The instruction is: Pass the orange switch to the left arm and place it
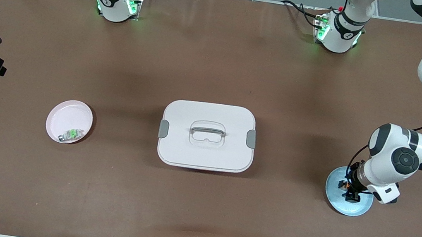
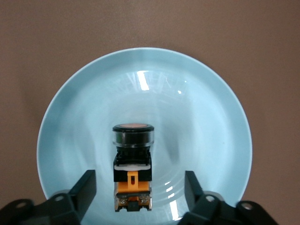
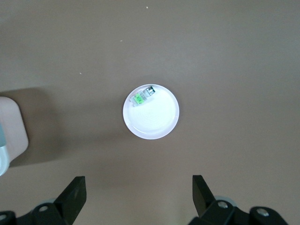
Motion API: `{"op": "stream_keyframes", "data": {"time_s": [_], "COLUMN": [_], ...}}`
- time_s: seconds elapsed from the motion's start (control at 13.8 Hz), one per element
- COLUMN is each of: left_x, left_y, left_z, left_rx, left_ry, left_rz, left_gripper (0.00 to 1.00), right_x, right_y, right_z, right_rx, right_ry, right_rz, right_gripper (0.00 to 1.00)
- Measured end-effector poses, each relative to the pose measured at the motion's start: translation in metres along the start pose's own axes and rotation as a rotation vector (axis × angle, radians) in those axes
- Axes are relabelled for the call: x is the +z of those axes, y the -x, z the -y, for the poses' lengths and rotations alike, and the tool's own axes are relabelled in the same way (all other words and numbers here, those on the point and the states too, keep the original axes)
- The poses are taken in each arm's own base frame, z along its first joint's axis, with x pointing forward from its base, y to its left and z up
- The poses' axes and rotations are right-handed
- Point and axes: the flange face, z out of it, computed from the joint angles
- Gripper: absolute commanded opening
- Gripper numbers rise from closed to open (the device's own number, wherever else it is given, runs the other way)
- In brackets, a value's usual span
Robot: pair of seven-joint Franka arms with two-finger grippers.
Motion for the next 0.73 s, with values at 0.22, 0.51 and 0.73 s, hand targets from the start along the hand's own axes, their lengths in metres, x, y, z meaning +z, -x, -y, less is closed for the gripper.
{"op": "stream_keyframes", "data": {"time_s": [0.22, 0.51, 0.73], "left_x": [-0.001, -0.005, -0.006], "left_y": [0.008, 0.013, 0.012], "left_z": [-0.003, -0.007, -0.008], "left_rx": [0.012, 0.02, 0.019], "left_ry": [0.003, 0.012, 0.016], "left_rz": [0.001, 0.0, -0.001], "left_gripper": [1.0, 1.0, 1.0], "right_x": [-0.016, -0.013, -0.005], "right_y": [0.012, 0.024, 0.029], "right_z": [-0.012, -0.015, -0.022], "right_rx": [0.02, 0.024, 0.037], "right_ry": [-0.04, -0.045, -0.045], "right_rz": [-0.013, -0.005, 0.005], "right_gripper": [1.0, 1.0, 1.0]}}
